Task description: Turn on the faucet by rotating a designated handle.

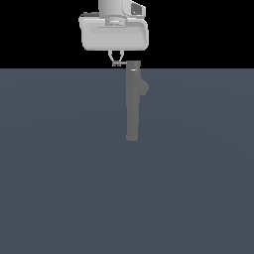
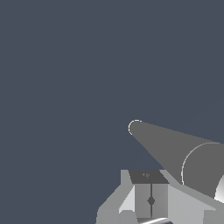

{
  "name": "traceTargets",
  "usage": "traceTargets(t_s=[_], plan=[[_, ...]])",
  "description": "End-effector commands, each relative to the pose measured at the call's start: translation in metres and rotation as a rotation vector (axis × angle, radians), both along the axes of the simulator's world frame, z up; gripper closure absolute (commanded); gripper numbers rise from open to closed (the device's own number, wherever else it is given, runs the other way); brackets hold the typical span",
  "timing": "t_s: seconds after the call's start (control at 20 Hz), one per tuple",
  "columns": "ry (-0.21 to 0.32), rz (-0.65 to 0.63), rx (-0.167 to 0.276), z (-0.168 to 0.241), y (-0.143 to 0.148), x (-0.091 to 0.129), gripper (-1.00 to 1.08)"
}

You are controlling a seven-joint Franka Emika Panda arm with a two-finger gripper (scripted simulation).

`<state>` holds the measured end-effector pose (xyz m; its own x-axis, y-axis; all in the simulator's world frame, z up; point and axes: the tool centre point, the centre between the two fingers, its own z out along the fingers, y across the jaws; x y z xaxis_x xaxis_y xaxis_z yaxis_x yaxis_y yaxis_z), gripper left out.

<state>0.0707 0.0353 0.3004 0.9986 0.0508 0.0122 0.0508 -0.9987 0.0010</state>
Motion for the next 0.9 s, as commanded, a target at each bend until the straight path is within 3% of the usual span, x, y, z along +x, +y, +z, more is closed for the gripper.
traceTargets(t_s=[0.0, 0.65, 0.75, 0.85], plan=[[0.004, -0.001, 0.0, 0.0, -0.003, -0.007, 1.08], [0.011, 0.0, 0.0, 0.0, -0.021, -0.045, 1.08], [-0.001, 0.006, 0.0, -0.001, -0.017, -0.036, 1.08], [0.002, 0.004, 0.0, -0.001, -0.027, -0.041, 1.08]])
